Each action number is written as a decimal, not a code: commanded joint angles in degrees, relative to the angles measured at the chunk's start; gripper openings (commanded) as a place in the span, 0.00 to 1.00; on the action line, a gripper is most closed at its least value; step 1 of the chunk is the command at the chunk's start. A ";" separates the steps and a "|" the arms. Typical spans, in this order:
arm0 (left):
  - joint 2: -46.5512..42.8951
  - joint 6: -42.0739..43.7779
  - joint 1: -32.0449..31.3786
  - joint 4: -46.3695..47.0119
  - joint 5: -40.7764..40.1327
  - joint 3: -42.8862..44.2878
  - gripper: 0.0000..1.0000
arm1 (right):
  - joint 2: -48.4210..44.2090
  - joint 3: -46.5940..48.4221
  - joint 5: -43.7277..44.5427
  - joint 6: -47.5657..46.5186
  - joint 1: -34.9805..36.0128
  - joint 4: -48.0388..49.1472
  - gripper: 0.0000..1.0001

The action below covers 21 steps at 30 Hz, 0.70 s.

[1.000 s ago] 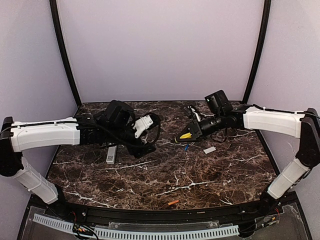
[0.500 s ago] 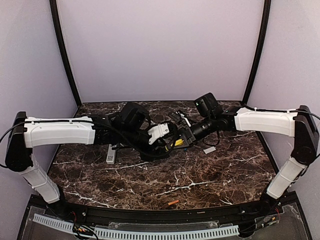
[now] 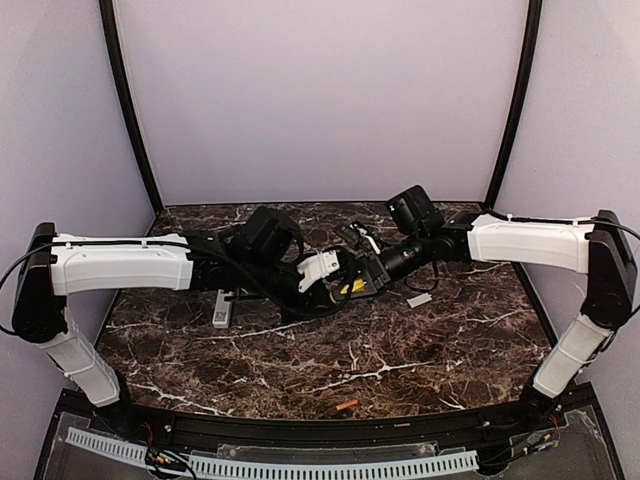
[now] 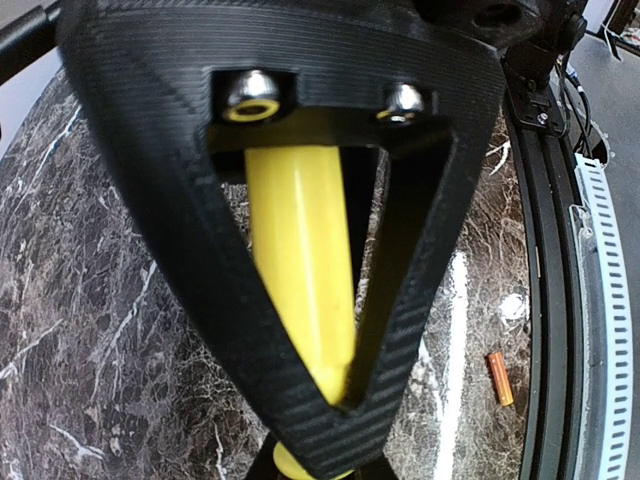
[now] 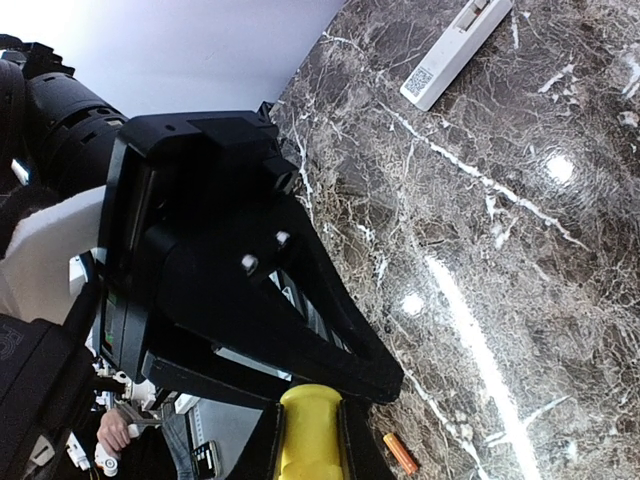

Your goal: Unload the batteries from the remote control

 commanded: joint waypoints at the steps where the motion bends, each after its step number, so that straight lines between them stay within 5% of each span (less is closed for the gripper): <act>1: -0.11 0.17 -0.41 -0.02 0.85 1.39 0.08 | 1.21 1.75 -0.64 -1.42 0.93 -0.24 0.00; 9: -0.18 -0.72 -0.46 0.11 1.17 0.97 0.00 | 1.73 1.67 0.53 -1.10 0.92 -0.33 0.00; 17: -0.83 -2.44 -0.43 2.11 -0.08 -0.96 0.00 | 0.50 2.41 3.36 -1.25 0.86 -0.23 0.39; 21: -1.77 -3.27 -0.46 3.03 -1.16 -2.48 0.00 | 0.09 2.94 4.61 -1.25 0.71 -0.28 0.49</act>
